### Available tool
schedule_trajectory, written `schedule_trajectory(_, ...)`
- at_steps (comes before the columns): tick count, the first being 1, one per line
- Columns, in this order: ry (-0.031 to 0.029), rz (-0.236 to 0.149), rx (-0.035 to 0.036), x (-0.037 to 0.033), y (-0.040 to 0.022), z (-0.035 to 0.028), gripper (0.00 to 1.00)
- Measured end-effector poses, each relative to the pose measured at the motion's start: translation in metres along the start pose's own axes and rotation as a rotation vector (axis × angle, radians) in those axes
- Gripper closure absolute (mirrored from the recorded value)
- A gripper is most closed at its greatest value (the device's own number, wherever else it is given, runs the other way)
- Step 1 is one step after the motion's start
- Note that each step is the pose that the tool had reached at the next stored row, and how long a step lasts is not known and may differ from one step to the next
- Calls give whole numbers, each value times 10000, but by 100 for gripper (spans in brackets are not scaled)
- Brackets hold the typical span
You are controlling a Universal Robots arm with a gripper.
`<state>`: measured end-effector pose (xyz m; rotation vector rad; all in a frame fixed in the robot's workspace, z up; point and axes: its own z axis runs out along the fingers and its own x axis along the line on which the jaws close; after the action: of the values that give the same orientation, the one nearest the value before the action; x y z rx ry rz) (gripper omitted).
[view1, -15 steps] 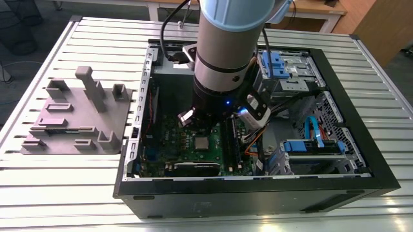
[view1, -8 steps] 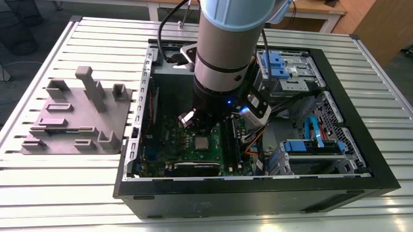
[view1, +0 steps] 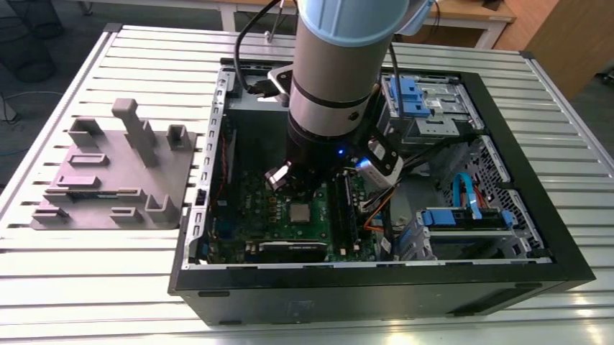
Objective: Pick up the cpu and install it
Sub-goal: 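Close the cpu cover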
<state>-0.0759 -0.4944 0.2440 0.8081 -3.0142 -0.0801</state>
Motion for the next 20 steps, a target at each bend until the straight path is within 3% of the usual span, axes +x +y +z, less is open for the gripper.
schedule_trajectory(9, 10, -184, 1, 0, 0, 0, 89)
schedule_trajectory(12, 29, -536, 3, 0, 0, 0, 89)
schedule_trajectory(20, 108, -1966, 11, 0, 0, 1, 89)
